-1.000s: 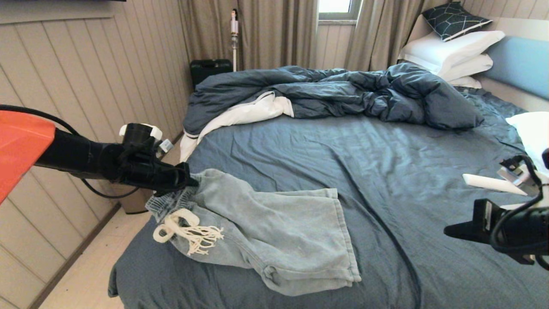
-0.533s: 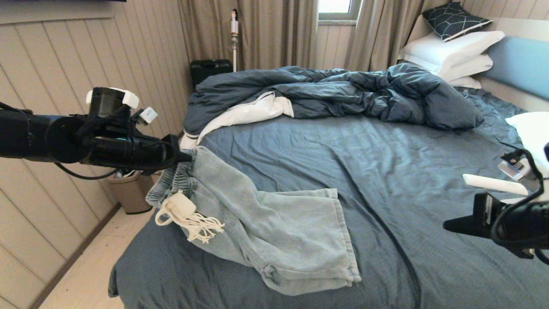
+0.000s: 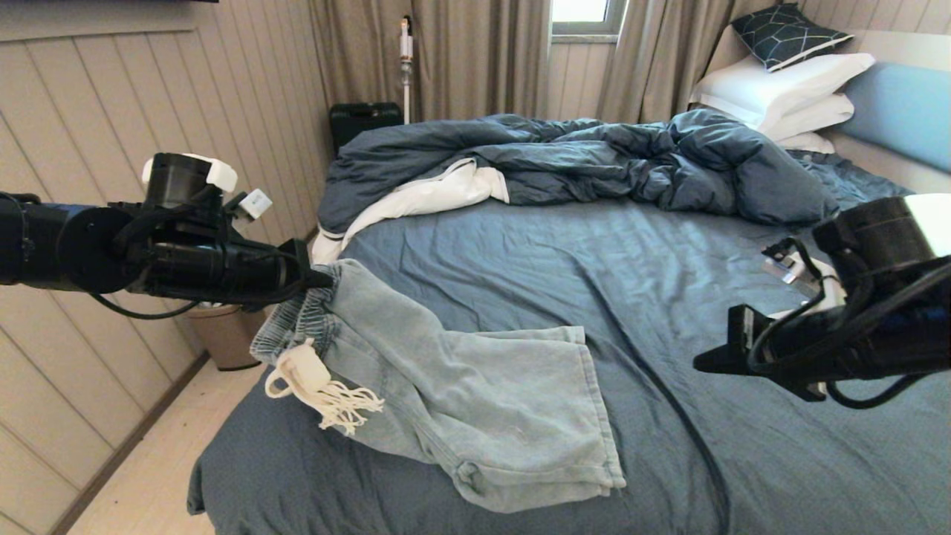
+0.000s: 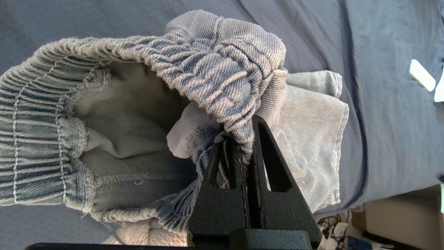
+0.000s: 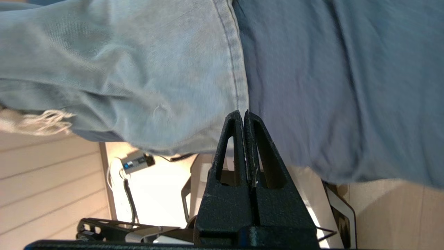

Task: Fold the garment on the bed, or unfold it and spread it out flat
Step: Unford the blue shorts

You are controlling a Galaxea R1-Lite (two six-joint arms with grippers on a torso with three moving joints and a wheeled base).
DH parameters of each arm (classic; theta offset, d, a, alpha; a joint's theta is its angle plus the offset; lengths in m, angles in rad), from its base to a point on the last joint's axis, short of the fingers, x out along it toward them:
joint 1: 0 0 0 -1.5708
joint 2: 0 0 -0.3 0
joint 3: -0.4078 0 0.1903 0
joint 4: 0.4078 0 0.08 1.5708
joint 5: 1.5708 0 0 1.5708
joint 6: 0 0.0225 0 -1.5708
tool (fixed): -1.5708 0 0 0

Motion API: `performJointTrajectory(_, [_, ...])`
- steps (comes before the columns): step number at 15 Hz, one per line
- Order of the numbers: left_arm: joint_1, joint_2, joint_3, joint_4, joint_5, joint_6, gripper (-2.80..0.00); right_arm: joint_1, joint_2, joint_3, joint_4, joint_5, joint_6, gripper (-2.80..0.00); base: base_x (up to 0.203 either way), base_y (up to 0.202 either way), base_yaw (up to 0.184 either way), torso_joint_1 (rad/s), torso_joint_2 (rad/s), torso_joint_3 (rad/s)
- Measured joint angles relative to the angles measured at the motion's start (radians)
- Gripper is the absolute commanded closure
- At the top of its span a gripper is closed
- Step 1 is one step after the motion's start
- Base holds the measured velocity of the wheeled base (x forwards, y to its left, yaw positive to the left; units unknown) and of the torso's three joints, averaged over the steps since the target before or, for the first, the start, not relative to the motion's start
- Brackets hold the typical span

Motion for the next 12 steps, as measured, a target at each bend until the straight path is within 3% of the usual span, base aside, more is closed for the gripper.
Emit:
performJointTrajectory(1, [0.000,0.004,-0.002,0.000,0.000,-0.007,0.00,0.005,0.045,-0.024,-0.014,-0.001,-0.002,-2.80,0.000,0.000,0.000,0.000,0.00,0.000])
performJointTrajectory(5, [0.000,0.023,-0.035,-0.003,0.000,-0.031,0.00,0.021,0.204,-0.102,-0.136,-0.006,-0.004,-2.80,0.000,0.000,0.000,0.000,0.00,0.000])
performJointTrajectory(12, [-0.006,0.060,-0.043,-0.017,0.008,-0.023,0.00,0.080,0.407,-0.231,-0.170,-0.007,-0.005,-2.80,0.000,0.000,0.000,0.000,0.00,0.000])
